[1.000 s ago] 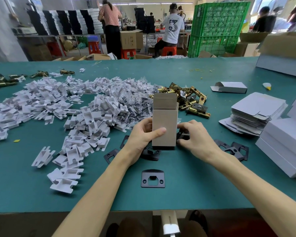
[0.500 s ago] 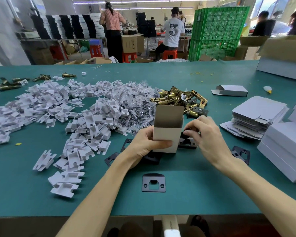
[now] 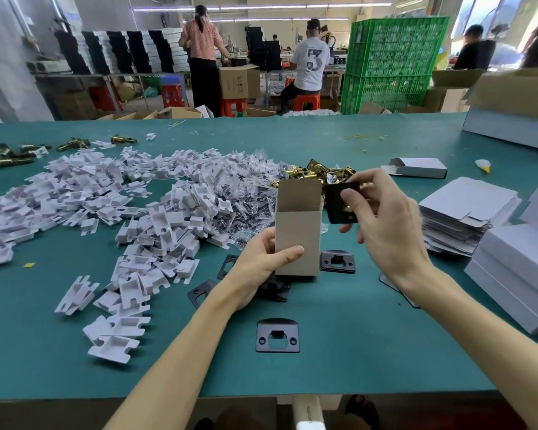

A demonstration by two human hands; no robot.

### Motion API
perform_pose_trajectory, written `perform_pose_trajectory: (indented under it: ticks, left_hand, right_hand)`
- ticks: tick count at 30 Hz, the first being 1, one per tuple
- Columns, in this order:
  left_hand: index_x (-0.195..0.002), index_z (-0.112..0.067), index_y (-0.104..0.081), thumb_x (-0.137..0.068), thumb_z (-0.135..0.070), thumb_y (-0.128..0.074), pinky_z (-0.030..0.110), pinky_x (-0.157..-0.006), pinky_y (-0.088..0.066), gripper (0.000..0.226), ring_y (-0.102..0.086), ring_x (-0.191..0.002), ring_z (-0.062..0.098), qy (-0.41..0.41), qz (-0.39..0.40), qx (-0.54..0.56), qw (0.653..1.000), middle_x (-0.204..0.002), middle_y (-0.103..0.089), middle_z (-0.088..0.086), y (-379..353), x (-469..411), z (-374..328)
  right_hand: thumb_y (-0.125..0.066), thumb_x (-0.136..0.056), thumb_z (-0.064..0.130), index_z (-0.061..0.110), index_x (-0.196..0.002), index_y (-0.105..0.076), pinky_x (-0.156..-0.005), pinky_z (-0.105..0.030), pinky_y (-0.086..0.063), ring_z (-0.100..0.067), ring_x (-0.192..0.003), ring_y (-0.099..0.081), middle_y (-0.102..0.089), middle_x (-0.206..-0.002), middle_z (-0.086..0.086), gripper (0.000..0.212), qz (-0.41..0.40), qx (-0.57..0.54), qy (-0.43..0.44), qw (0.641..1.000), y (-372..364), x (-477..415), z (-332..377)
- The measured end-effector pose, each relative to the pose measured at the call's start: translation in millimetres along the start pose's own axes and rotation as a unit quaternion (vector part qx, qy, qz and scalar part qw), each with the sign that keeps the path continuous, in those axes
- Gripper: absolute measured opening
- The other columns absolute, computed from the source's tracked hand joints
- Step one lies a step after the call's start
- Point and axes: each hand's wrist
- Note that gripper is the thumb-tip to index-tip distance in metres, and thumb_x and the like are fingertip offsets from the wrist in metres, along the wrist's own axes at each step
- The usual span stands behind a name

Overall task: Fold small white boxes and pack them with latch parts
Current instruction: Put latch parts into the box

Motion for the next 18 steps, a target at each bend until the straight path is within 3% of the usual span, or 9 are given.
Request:
perform_pose_trajectory:
  ticks: [5, 10, 12, 15, 18]
  left_hand:
    - [-0.139, -0.005, -0.054, -0.098, -0.009, -0.068, 0.04, -0.103, -0.056, 0.044, -0.068, -0.121, 0.026, 0.004, -0.003, 0.001, 1.0, -0.129, -0.072, 0.011, 0.5, -1.6, 0.3]
    - [-0.14, -0.005, -0.053, -0.102, -0.02, -0.063, 0.04, -0.105, -0.054, 0.042, -0.066, -0.123, 0.026, 0.003, -0.015, -0.005, 1.0, -0.133, -0.07, 0.009, -0.3, -2.1, -0.7]
    - [-0.141, -0.004, -0.054, -0.1, -0.022, -0.064, 0.039, -0.103, -0.056, 0.046, -0.068, -0.12, 0.025, 0.003, -0.008, -0.003, 1.0, -0.132, -0.071, 0.009, 0.4, -1.8, -1.0]
    - [-0.14, -0.006, -0.056, -0.094, -0.025, -0.068, 0.042, -0.104, -0.055, 0.051, -0.067, -0.121, 0.027, -0.001, 0.003, 0.007, 1.0, -0.132, -0.071, 0.009, 0.7, -0.9, -2.5]
    - [-0.139, -0.008, -0.058, -0.089, -0.029, -0.07, 0.04, -0.103, -0.055, 0.056, -0.067, -0.121, 0.027, -0.006, 0.008, 0.014, 1.0, -0.131, -0.071, 0.009, 0.9, -0.3, -3.6]
  right_hand:
    - [-0.06, -0.101, 0.006, 0.02, -0.114, -0.063, -0.051, -0.01, -0.046, -0.006, -0.064, -0.069, -0.07, -0.091, 0.001, 0.019, 0.028, 0.006, -0.011, 1.0, -4.9, -7.4, 7.4]
    - [-0.061, -0.099, 0.003, 0.018, -0.114, -0.069, -0.051, -0.011, -0.048, -0.017, -0.069, -0.067, -0.066, -0.087, 0.004, 0.023, 0.046, 0.021, -0.027, 0.998, -10.6, -22.6, 7.8]
    - [-0.06, -0.099, 0.003, 0.019, -0.117, -0.069, -0.057, -0.017, -0.055, -0.021, -0.072, -0.066, -0.064, -0.086, 0.005, 0.025, 0.066, 0.048, -0.024, 0.996, -13.2, -30.1, 7.9]
    - [-0.062, -0.099, 0.007, 0.018, -0.118, -0.07, -0.078, -0.042, -0.059, -0.028, -0.082, -0.066, -0.069, -0.09, 0.0, 0.024, 0.095, 0.129, -0.002, 0.987, -15.2, -40.4, 9.6]
    - [-0.063, -0.098, 0.009, 0.014, -0.114, -0.071, -0.082, -0.049, -0.056, -0.031, -0.088, -0.066, -0.074, -0.096, -0.008, 0.019, 0.108, 0.183, 0.017, 0.977, -18.5, -47.1, 12.2]
Point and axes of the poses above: each hand's wrist, its own x-axis away from the middle knuckle, its own y-axis out of the back of the hand, z = x × y
